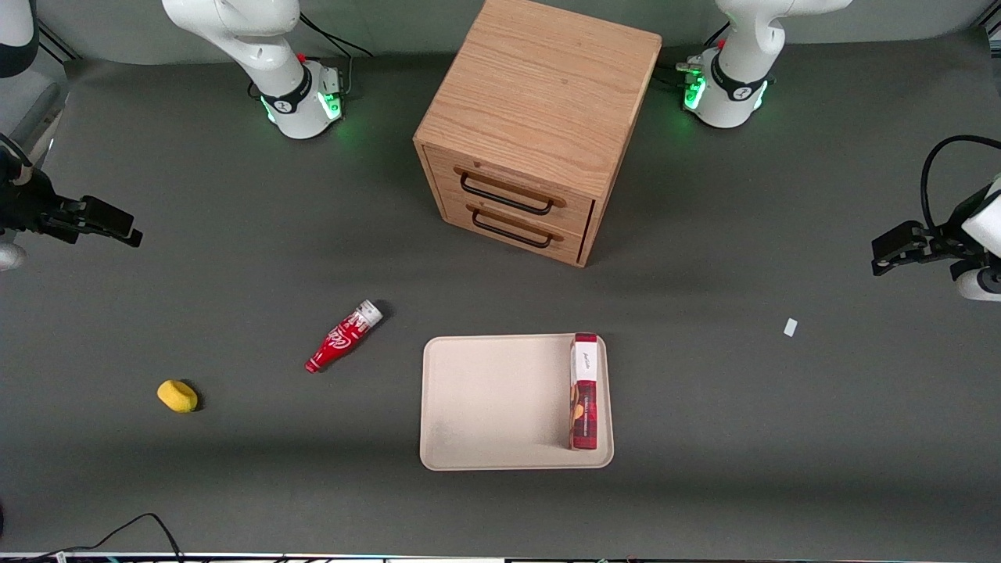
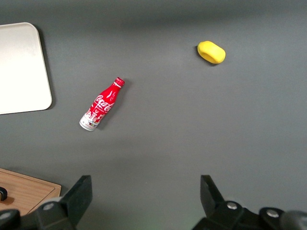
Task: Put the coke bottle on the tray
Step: 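Move the open right gripper down over the red Coca-Cola bottle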
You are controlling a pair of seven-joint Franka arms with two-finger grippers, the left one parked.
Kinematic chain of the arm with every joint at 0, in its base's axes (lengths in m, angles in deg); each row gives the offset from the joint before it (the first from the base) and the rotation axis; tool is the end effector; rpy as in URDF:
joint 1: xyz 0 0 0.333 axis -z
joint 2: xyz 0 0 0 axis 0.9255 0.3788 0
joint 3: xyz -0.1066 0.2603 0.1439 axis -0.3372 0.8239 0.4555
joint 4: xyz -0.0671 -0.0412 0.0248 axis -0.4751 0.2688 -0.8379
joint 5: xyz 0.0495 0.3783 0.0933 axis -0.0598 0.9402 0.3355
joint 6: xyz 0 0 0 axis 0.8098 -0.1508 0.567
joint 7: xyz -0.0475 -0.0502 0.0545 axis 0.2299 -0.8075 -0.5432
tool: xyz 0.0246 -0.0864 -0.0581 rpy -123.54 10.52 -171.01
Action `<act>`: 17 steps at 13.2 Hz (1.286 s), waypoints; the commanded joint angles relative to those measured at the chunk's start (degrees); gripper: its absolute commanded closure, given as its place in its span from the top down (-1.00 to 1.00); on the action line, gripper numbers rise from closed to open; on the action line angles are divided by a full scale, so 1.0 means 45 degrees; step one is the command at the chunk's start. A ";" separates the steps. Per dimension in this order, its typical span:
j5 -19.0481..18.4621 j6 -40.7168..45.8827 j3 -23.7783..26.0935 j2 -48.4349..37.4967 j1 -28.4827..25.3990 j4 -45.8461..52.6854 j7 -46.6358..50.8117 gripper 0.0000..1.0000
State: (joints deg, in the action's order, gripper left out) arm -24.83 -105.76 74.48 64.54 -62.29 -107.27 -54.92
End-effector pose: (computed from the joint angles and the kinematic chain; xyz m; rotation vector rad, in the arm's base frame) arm 0.5605 -0.0108 0.6176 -3.1185 0.1738 0.0481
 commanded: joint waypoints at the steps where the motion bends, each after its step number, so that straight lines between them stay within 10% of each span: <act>1: 0.0018 0.0202 -0.0042 -0.0052 -0.0059 0.0028 0.0316 1.00; 6: 0.0037 0.0047 0.0443 0.0473 -0.0136 0.0126 0.1600 1.00; 17: -0.0776 -0.5090 0.3083 0.6467 -0.0954 0.0048 1.2413 1.00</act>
State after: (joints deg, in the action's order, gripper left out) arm -25.20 -127.71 88.02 89.72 -64.23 -108.66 -7.10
